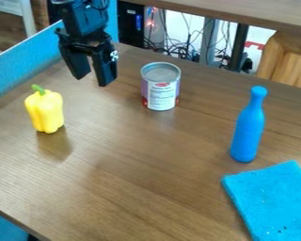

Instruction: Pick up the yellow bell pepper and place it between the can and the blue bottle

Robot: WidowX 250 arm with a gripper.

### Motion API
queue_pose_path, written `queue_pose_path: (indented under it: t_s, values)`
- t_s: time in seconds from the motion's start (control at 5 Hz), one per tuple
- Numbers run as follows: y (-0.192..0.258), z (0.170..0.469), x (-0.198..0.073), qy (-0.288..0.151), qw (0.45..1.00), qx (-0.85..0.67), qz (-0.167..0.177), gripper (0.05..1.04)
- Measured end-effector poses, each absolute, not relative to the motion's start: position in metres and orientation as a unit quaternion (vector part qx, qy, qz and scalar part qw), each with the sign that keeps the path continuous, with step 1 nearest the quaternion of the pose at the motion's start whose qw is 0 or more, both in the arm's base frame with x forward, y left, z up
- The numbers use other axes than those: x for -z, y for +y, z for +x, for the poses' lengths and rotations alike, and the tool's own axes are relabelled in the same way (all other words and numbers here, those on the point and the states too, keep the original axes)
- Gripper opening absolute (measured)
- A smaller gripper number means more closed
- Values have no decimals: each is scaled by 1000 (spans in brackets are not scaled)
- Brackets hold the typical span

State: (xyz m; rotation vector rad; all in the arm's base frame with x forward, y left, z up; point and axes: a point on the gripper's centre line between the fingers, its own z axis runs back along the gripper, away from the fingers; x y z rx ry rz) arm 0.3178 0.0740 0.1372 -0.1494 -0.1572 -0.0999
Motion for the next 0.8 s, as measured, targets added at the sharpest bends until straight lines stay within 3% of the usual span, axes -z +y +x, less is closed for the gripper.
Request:
queue_pose_path:
  t_s: [0.2,0.6,0.8]
  values:
    - [73,316,-127,-62,994,48,-81,1001]
    - [88,300,-167,-123,986,34,-103,1001]
    - [97,290,-172,-141,985,38,-93,1001]
